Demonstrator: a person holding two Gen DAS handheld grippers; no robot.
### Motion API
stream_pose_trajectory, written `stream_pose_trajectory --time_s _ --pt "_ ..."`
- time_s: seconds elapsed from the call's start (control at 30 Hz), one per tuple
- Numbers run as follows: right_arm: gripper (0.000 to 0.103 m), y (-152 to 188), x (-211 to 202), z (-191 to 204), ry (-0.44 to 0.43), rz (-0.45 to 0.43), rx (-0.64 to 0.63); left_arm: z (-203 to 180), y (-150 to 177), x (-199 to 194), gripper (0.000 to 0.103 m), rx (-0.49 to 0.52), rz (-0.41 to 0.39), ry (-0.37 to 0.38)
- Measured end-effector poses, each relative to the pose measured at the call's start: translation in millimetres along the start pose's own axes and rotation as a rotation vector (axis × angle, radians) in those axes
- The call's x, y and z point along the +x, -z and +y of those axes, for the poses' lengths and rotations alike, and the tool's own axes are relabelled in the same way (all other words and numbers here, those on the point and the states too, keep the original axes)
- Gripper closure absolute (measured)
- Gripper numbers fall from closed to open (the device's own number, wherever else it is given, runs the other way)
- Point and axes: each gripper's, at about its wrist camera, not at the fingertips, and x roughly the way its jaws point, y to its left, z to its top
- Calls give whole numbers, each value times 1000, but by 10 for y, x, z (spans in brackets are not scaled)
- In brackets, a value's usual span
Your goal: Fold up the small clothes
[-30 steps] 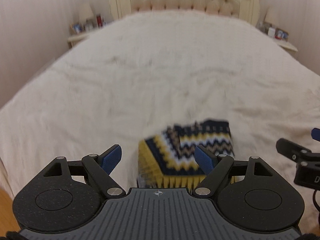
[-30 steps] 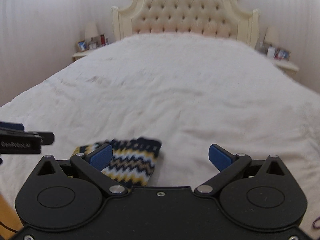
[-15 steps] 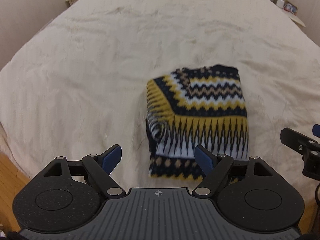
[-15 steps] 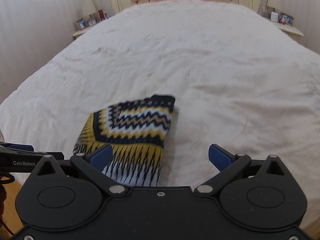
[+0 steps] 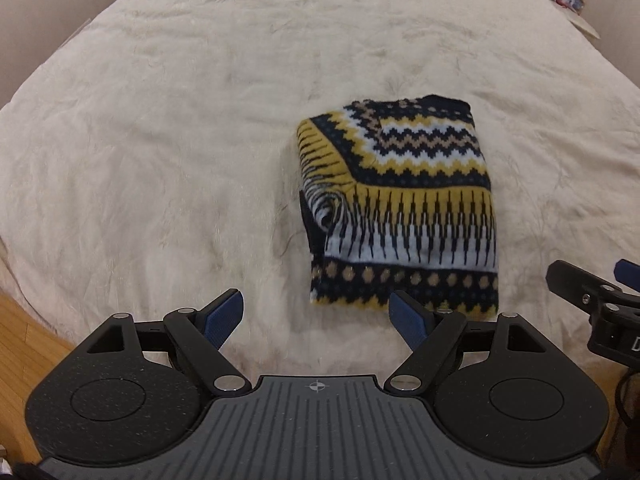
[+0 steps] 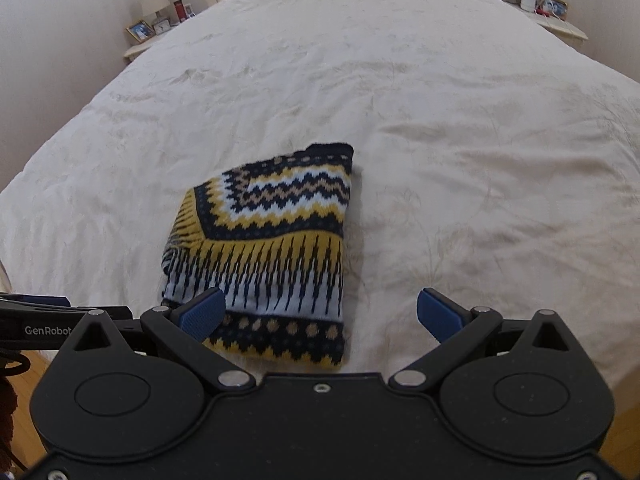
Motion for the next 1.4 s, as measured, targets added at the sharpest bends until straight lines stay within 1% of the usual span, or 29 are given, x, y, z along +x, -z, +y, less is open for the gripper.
stream_pose_trajectory --time_s 0.2,0.63,1.07,1.4 --pt "2 65 -36 40 22 21 3 27 98 -5 24 -3 18 9" --pt "2 178 -102 21 43 45 44 162 213 -43 24 -24 22 4" --pt "2 227 -116 16 45 53 70 122 212 -46 24 -5 23 12" --pt "2 196 -56 -59 39 62 83 55 174 -2 24 1 31 12"
